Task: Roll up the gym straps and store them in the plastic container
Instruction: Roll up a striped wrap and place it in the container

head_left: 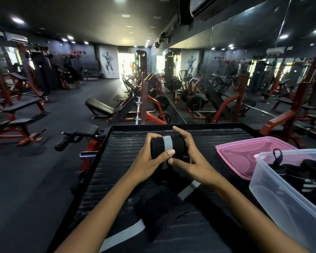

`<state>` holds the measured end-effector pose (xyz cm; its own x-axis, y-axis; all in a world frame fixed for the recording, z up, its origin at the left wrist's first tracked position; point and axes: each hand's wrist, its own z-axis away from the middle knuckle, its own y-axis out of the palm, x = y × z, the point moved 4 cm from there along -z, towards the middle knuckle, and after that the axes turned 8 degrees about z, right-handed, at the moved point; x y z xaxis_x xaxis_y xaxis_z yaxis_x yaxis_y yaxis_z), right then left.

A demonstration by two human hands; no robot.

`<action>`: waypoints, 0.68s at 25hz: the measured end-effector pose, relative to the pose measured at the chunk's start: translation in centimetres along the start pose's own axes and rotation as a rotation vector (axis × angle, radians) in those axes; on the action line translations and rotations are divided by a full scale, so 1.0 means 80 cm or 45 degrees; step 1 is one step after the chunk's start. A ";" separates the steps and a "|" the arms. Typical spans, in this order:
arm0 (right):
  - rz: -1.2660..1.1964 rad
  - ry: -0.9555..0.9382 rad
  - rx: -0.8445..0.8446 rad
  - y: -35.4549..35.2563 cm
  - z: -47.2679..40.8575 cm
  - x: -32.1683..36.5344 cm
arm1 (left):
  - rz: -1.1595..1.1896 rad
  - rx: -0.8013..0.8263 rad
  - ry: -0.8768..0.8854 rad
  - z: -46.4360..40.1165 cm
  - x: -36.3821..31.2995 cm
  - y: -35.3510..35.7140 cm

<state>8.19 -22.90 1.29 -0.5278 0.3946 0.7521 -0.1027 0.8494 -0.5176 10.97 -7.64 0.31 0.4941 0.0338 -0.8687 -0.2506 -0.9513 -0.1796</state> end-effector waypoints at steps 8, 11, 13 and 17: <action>-0.420 0.193 -0.234 -0.017 -0.006 -0.008 | -0.048 0.159 0.182 -0.002 -0.018 -0.005; -0.407 0.203 -0.151 -0.016 -0.006 -0.013 | -0.100 0.034 0.198 0.000 -0.017 -0.007; -0.363 0.158 -0.082 -0.016 -0.006 -0.015 | -0.108 -0.041 0.178 -0.001 -0.015 -0.011; -0.317 0.121 -0.146 -0.013 -0.010 -0.020 | 0.042 -0.209 0.044 -0.004 -0.006 -0.014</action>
<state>9.80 -24.12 0.93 -0.4162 0.1958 0.8879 -0.1200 0.9562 -0.2671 11.28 -6.66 1.05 0.5171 -0.0059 -0.8559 -0.1291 -0.9891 -0.0712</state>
